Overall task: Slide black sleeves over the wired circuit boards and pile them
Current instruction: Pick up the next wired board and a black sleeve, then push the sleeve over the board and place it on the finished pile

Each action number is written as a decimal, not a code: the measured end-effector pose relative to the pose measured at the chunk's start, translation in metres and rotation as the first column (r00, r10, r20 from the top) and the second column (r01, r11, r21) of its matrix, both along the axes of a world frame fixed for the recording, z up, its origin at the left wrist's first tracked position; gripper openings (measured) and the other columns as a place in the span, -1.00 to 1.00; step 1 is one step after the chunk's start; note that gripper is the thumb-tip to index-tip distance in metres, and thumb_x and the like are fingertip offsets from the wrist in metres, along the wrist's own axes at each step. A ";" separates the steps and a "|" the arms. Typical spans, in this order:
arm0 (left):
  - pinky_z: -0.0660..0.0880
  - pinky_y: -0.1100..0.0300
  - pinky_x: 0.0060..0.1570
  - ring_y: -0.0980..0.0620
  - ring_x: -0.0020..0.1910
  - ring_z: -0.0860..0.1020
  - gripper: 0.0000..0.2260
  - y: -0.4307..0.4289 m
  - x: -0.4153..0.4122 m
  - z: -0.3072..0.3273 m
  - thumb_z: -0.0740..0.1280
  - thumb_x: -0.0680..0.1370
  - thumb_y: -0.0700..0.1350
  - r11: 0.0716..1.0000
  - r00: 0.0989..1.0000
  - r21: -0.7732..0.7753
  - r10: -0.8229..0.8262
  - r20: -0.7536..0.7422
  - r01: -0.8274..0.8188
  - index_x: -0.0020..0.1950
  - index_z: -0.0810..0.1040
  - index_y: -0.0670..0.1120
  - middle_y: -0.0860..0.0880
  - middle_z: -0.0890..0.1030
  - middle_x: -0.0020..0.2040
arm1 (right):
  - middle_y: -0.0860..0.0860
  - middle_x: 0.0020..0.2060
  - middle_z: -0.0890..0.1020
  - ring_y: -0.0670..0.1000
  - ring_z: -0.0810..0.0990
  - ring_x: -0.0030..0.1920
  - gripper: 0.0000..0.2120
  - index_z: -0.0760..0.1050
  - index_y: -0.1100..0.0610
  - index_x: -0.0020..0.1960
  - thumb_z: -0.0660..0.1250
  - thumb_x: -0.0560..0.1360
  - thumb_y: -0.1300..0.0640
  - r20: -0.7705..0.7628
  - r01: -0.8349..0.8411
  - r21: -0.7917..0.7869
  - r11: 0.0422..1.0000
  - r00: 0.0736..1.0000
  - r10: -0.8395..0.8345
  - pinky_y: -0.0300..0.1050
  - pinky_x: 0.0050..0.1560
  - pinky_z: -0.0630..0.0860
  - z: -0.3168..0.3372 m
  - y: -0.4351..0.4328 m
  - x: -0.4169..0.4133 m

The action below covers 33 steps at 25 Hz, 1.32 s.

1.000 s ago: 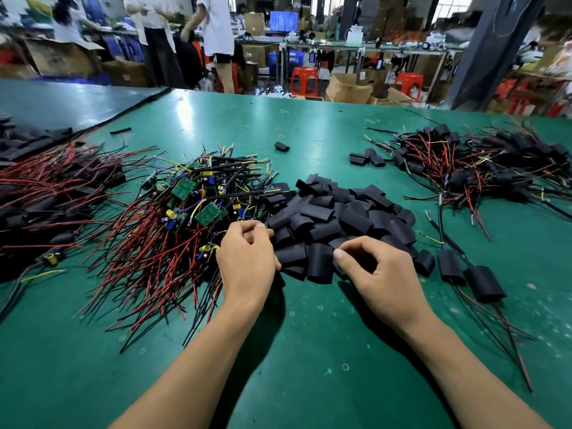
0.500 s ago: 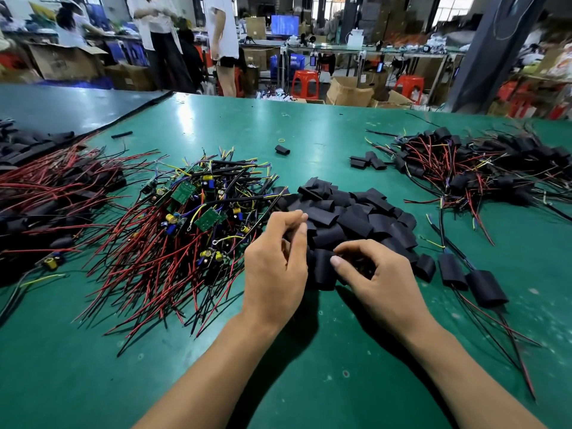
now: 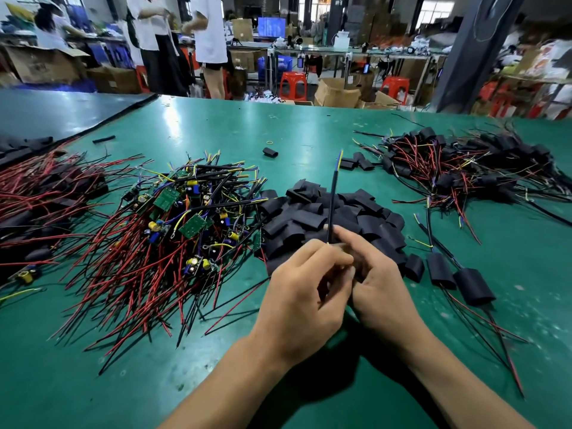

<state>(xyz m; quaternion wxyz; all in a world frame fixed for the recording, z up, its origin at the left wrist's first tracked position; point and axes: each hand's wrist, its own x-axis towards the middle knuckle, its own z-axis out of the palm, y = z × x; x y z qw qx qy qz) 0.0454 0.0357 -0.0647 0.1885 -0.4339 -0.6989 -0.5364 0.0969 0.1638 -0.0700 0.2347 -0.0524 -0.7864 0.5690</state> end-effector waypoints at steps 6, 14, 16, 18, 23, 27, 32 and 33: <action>0.45 0.36 -0.24 0.13 -0.31 0.54 -0.77 -0.009 -0.009 0.007 0.49 0.46 -0.22 0.998 0.996 0.053 0.040 0.077 -0.044 0.10 0.66 -0.05 0.08 0.62 -0.10 | 0.15 -0.06 0.73 0.02 0.71 -0.10 -0.74 0.61 0.18 0.10 0.41 0.43 0.35 -0.060 -0.147 -0.576 0.804 0.989 0.138 -0.19 -0.09 0.64 0.008 -0.003 -0.004; 0.47 0.18 -0.25 0.05 -0.30 0.53 -0.83 -0.015 -0.019 0.010 0.58 0.41 -0.14 0.993 0.988 -0.111 0.056 0.146 -0.040 -0.04 0.70 -0.12 -0.03 0.60 -0.19 | 0.12 -0.11 0.71 -0.11 0.51 -0.41 -0.82 0.67 0.12 0.00 0.42 0.40 0.19 -0.076 -0.189 -0.718 0.670 0.978 0.194 -0.28 -0.33 0.53 0.018 0.014 -0.005; 0.45 0.15 -0.32 0.03 -0.36 0.50 -0.88 -0.014 -0.018 0.012 0.57 0.42 -0.14 0.992 0.980 -0.124 0.029 0.195 -0.005 -0.11 0.68 -0.10 -0.04 0.58 -0.26 | 0.08 -0.09 0.71 -0.15 0.42 -0.45 -0.82 0.70 0.05 0.01 0.42 0.42 0.13 -0.060 -0.219 -0.699 0.681 0.967 0.249 -0.34 -0.42 0.39 0.019 0.016 -0.003; 0.48 0.11 -0.34 -0.04 -0.36 0.53 -0.87 -0.014 -0.016 0.014 0.54 0.45 -0.13 0.989 0.937 -0.123 -0.035 0.348 0.083 -0.06 0.64 -0.06 -0.04 0.61 -0.30 | 0.05 -0.07 0.70 -0.15 0.38 -0.45 -0.78 0.69 0.03 0.07 0.41 0.44 0.10 -0.044 -0.227 -0.654 0.722 0.964 0.262 -0.35 -0.42 0.35 0.019 0.018 -0.003; 0.53 0.06 -0.30 -0.04 -0.39 0.53 -0.76 -0.017 -0.017 0.018 0.40 0.57 -0.19 0.951 0.813 -0.137 -0.155 0.562 0.276 0.19 0.61 0.05 -0.09 0.63 -0.21 | -0.08 -0.24 0.61 -0.13 0.34 -0.40 -0.74 0.68 0.05 0.12 0.41 0.44 0.10 -0.040 -0.188 -0.614 0.767 0.977 0.207 -0.37 -0.42 0.32 0.018 0.023 -0.002; 0.54 0.11 -0.26 0.01 -0.33 0.54 -0.78 -0.017 -0.017 0.013 0.38 0.58 -0.16 0.956 0.807 -0.158 -0.114 0.580 0.248 0.19 0.61 0.07 -0.08 0.63 -0.14 | -0.02 -0.26 0.61 -0.10 0.39 -0.41 -0.74 0.68 0.07 0.10 0.42 0.44 0.04 -0.033 -0.142 -0.525 0.839 0.989 0.147 -0.29 -0.42 0.37 0.018 0.018 -0.001; 0.52 0.16 -0.27 0.08 -0.35 0.57 -0.85 -0.014 -0.014 0.008 0.50 0.49 -0.04 0.966 0.935 -0.258 0.067 0.349 0.027 0.03 0.65 0.01 0.02 0.65 -0.29 | 0.07 -0.12 0.73 0.04 0.60 -0.25 -0.83 0.69 0.04 0.02 0.40 0.49 0.01 0.034 -0.038 -0.296 0.955 0.998 0.051 -0.13 -0.25 0.56 0.016 0.014 0.002; 0.53 0.15 -0.28 0.06 -0.35 0.58 -0.89 -0.013 -0.015 0.007 0.48 0.51 -0.07 0.968 0.933 -0.251 0.087 0.350 0.004 0.01 0.65 -0.01 0.00 0.66 -0.30 | 0.00 -0.13 0.74 -0.04 0.64 -0.22 -0.86 0.69 0.04 0.01 0.42 0.50 0.03 0.039 -0.012 -0.206 0.978 0.999 0.020 -0.21 -0.20 0.57 0.016 0.016 0.002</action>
